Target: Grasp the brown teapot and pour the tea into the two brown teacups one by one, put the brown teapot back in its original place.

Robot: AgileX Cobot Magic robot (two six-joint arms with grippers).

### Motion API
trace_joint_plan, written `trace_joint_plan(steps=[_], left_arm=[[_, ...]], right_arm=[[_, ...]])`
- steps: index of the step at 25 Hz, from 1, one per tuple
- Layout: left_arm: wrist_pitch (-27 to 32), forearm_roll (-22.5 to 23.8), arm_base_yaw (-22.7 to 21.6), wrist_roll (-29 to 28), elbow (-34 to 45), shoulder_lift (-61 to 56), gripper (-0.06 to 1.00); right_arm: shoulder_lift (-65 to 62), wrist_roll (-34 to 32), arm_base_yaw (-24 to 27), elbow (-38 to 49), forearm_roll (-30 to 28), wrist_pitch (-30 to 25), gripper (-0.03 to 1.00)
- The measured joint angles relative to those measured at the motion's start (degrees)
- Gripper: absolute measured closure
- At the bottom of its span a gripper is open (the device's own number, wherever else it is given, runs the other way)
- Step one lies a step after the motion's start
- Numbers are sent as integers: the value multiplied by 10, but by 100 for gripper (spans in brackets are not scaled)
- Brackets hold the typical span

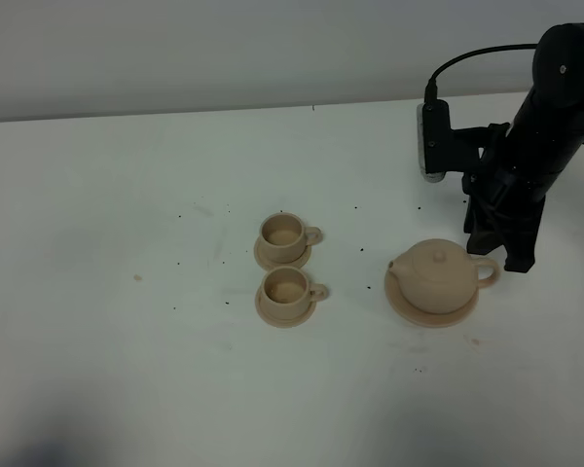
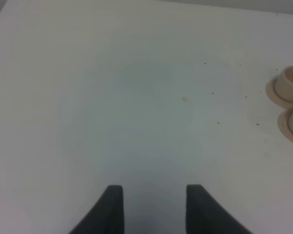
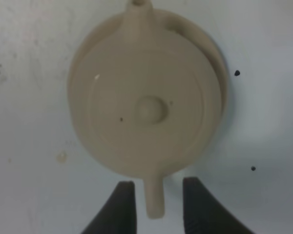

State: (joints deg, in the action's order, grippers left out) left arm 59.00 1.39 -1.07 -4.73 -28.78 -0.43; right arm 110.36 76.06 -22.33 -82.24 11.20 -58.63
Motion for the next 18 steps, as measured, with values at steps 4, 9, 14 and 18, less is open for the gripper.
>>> trace_joint_plan(steps=[4,9,14,18], left_arm=[[0,0,0,0,0,0,62],[0,0,0,0,0,0,62],[0,0,0,0,0,0,62],[0,0,0,0,0,0,62]], right_arm=[[14,-3,0,0,-6,0,72],[29,-28,0,-1,-24,2,70],[29,-30,-1,-1,-28,2,65],[29,-32,-1,-1,-28,2,62]])
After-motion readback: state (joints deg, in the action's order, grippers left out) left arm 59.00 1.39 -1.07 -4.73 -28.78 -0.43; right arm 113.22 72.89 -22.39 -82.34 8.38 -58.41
